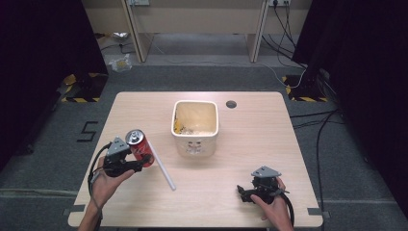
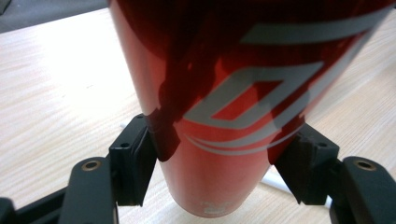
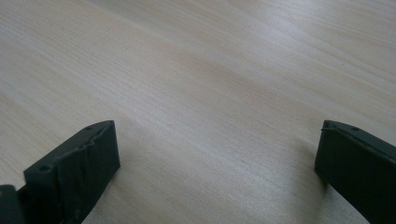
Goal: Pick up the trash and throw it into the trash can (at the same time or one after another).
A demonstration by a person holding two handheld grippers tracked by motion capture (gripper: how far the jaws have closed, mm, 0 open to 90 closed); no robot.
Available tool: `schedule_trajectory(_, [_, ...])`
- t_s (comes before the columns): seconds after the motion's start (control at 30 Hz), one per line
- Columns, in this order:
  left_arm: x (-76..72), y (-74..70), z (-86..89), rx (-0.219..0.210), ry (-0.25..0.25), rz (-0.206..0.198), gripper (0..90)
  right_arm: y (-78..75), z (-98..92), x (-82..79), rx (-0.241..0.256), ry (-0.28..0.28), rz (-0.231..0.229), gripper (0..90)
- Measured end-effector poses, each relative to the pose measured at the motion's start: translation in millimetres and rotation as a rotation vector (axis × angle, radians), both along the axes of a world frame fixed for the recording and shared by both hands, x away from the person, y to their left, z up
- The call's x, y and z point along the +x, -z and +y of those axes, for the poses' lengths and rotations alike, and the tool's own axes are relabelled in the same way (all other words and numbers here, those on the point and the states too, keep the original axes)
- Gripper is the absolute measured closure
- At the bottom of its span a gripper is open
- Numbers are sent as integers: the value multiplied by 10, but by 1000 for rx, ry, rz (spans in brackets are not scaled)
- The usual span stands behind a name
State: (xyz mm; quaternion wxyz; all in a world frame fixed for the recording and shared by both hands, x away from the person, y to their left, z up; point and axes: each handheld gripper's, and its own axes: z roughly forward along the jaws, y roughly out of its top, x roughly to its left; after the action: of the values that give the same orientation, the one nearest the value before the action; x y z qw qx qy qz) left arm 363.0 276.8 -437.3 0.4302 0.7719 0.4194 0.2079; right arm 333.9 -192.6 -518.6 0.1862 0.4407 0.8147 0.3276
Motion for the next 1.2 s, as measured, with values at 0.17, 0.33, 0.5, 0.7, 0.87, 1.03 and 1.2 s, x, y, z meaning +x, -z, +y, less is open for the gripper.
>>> schedule_trajectory(0.17, [27, -70, -22, 0, 5, -9, 342, 0, 0, 0, 0, 0, 0, 1])
schedule_trajectory(0.33, [63, -116, -40, -2, 9, -12, 342, 0, 0, 0, 0, 0, 0, 1])
schedule_trajectory(0.5, [87, -176, -35, -8, 9, -18, 342, 0, 0, 0, 0, 0, 0, 1])
schedule_trajectory(0.7, [115, -239, -65, -15, 25, -15, 342, 0, 0, 0, 0, 0, 0, 1])
schedule_trajectory(0.87, [135, -283, -82, -13, 35, -18, 342, 0, 0, 0, 0, 0, 0, 1])
schedule_trajectory(1.03, [140, -357, -101, -13, 43, -27, 342, 0, 0, 0, 0, 0, 0, 1])
schedule_trajectory(1.2, [151, -425, -121, -14, 49, -37, 341, 0, 0, 0, 0, 0, 0, 1])
